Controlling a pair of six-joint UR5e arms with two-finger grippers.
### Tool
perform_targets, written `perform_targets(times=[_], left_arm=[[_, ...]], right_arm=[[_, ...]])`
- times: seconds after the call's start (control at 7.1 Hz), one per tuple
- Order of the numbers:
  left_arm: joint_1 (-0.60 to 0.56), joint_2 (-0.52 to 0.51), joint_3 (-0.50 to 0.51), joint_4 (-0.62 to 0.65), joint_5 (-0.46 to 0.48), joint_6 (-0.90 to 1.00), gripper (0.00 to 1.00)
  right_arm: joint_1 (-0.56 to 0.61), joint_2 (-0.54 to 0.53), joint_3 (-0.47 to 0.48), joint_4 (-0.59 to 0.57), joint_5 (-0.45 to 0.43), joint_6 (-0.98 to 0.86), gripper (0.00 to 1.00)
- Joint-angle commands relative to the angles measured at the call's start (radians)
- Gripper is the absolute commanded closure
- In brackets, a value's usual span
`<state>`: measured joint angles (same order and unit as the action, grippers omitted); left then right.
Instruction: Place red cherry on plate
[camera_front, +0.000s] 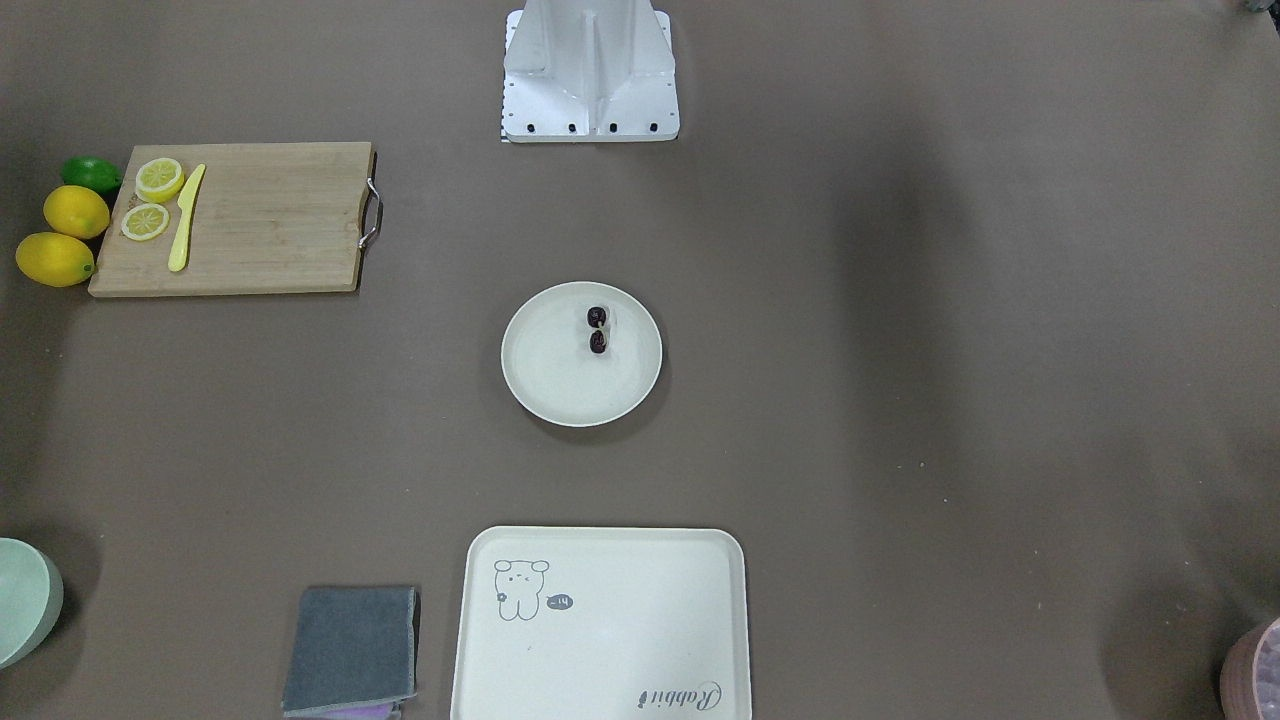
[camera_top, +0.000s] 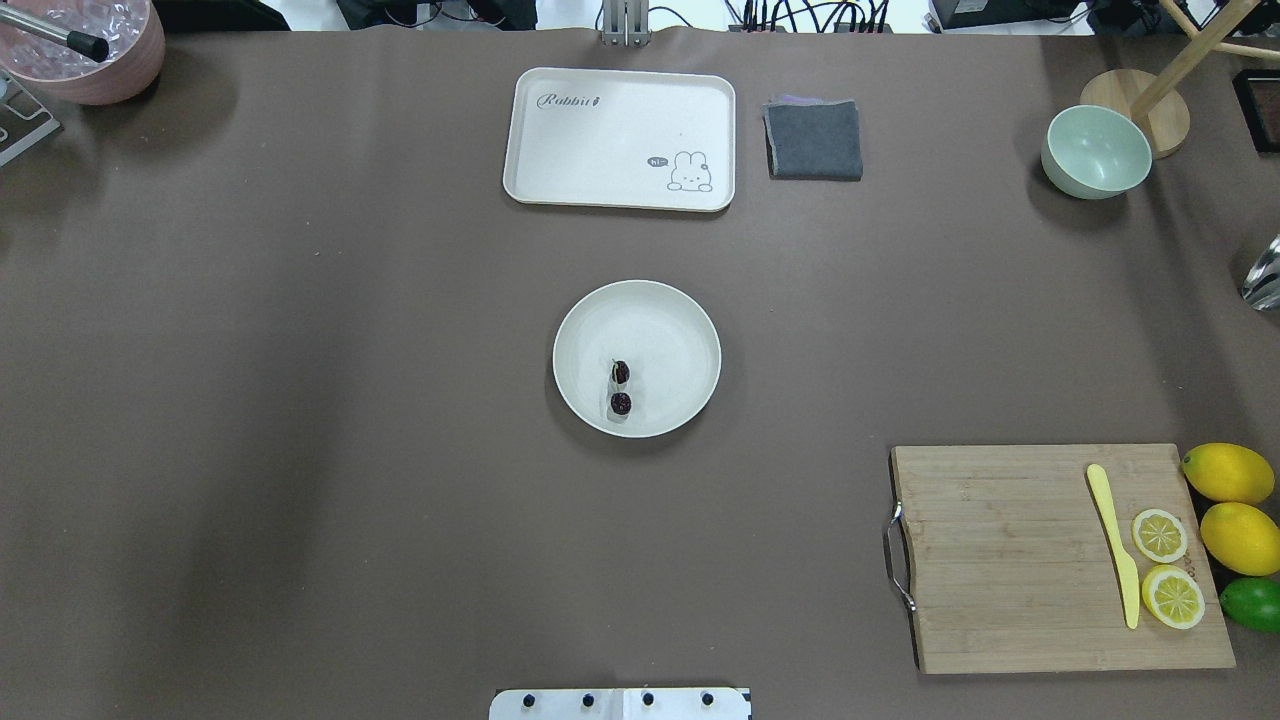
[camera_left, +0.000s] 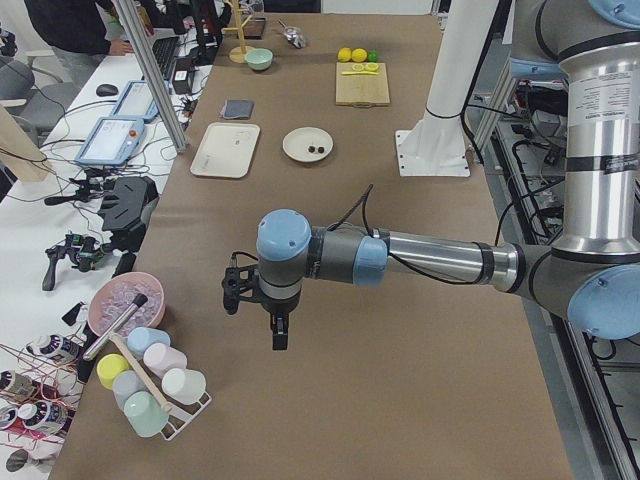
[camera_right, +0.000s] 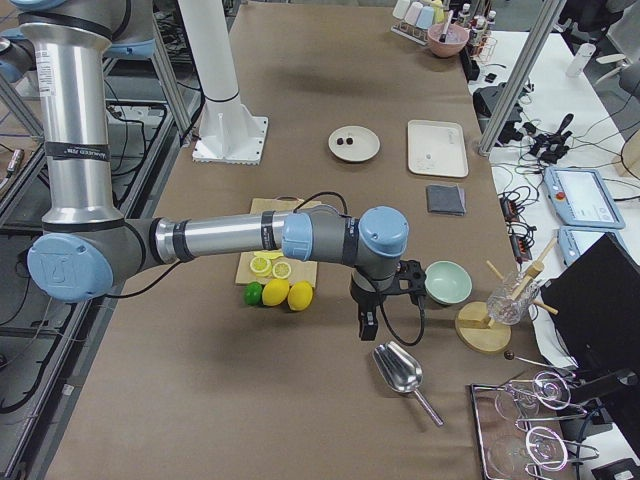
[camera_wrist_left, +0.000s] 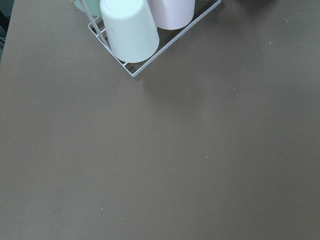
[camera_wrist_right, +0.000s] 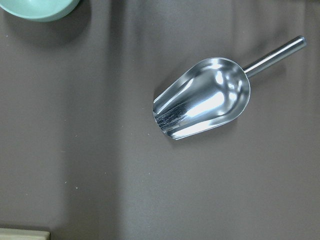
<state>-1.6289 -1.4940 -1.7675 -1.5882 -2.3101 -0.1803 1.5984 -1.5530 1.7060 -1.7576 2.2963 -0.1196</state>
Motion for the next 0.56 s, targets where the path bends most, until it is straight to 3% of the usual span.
perform_targets(times=[0.0,0.42], left_arm=[[0.006,0.0,0.01,-0.021,-0.002,-0.001,0.02],[0.006,0.0,0.009,-0.023,-0.002,0.004,0.02]], right_arm=[[0.0,0.001,0.001,0.0,0.0,0.001,0.0],[0.0,0.002,0.003,0.001,0.012,0.001,0.0]])
